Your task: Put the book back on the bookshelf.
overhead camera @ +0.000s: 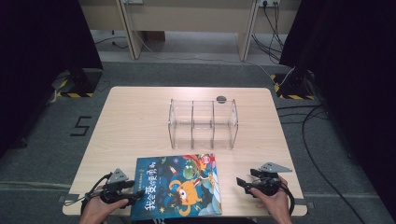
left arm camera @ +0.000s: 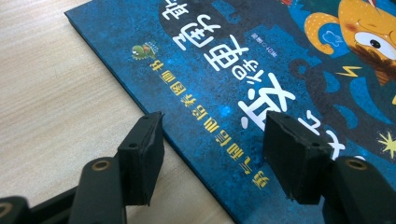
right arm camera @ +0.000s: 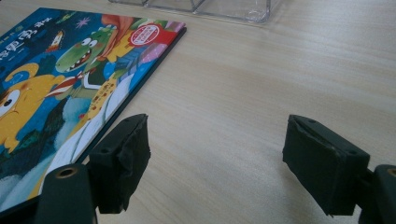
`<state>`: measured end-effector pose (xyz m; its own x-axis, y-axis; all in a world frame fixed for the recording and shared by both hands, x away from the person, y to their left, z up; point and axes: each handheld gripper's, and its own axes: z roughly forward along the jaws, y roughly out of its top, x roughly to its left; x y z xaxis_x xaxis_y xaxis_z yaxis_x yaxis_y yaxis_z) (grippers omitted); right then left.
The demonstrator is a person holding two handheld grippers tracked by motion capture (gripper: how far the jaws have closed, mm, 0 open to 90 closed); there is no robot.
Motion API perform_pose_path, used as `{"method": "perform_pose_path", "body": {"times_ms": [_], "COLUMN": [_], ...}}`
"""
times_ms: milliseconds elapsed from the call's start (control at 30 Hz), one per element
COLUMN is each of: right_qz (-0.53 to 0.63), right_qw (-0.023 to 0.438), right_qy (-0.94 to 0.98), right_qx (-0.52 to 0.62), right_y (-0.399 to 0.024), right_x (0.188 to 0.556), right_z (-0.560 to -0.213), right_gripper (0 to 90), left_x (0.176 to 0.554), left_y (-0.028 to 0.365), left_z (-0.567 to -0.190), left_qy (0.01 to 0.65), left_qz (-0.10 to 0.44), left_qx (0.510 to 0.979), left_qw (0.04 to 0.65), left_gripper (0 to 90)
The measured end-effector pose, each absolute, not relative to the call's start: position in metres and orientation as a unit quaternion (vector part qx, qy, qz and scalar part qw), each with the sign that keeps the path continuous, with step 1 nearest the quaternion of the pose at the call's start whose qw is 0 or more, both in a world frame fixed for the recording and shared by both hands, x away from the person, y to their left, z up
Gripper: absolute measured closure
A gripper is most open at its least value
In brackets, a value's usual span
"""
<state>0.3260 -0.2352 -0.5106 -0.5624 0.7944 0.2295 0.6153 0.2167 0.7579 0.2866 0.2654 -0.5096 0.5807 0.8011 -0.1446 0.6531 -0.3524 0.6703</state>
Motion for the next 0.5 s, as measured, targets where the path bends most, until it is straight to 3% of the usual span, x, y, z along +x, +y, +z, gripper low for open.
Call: {"method": "perform_pose_path", "body": {"times_ms": [500], "right_qz": [0.426], "right_qw": [0.090], "right_qy": [0.777], "right_qx": [0.454], "right_y": [-0.235], "right_x": [0.326], "right_z": [-0.512], "right_gripper": [28.7], "left_x": [0.284], "left_y": [0.235], "left_z": [-0.509], "left_qy": [0.417], "left_qz": [0.080], "left_qx": [0.833], "left_qw": [0.355], "left_gripper": [35.9]}}
